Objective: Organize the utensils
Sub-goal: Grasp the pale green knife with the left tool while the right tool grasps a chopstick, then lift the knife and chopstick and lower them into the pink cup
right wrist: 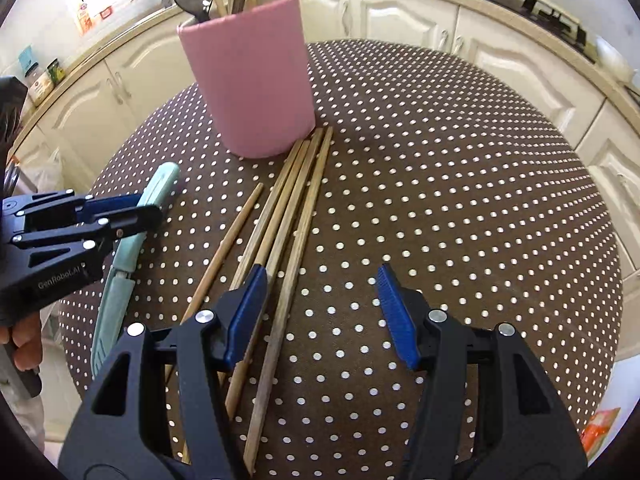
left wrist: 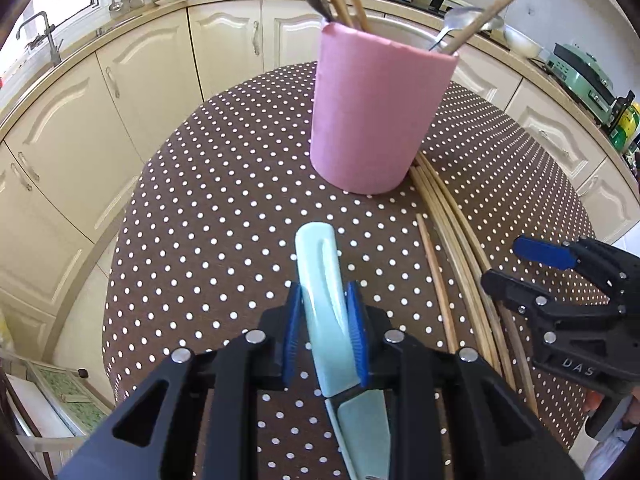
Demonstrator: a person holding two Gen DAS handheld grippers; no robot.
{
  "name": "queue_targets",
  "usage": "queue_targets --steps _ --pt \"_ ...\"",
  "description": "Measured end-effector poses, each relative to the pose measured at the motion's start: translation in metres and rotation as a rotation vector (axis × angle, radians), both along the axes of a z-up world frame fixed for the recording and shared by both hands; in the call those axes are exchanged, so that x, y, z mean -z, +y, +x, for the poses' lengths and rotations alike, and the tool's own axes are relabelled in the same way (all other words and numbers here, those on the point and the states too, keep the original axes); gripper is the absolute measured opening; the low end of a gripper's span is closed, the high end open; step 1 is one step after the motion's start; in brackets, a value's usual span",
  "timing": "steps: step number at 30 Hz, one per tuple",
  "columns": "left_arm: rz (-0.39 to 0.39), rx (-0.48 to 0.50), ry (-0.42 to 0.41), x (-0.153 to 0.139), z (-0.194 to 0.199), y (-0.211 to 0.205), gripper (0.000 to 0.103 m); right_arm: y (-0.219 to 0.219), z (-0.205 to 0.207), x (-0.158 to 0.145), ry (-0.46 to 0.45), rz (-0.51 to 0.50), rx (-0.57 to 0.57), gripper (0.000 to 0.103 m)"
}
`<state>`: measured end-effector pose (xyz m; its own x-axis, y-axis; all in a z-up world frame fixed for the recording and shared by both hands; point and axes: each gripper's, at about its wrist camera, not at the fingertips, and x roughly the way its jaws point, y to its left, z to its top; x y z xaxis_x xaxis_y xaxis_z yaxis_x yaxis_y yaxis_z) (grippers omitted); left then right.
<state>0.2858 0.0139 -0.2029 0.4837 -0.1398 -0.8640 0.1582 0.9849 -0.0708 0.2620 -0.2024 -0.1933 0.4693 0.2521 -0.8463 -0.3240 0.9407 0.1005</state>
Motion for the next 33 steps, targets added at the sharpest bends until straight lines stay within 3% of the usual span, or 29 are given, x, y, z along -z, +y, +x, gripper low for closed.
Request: queue_targets --steps 6,9,15,19,33 --pt "-0.014 0.011 0.000 -0.001 0.002 0.002 0.022 -0.003 0.011 -0.002 0.055 -0.013 -0.012 0.044" --pt "-0.014 0.011 -0.001 -0.001 0.003 0.001 0.022 -0.006 0.018 -0.003 0.085 -0.013 -0.022 0.044" --pt "-0.038 0.020 -0.019 -0.007 0.002 -0.003 0.021 0.010 0.032 0.000 0.108 -0.114 -0.060 0.034" --pt "-0.057 0.032 -0.063 -0.018 -0.005 -0.005 0.021 0.006 0.038 0.001 0.103 -0.104 -0.063 0.009" --pt "-0.046 0.049 -0.279 -0.069 -0.051 -0.019 0.020 -0.031 0.007 -0.004 0.055 0.084 -0.021 0.006"
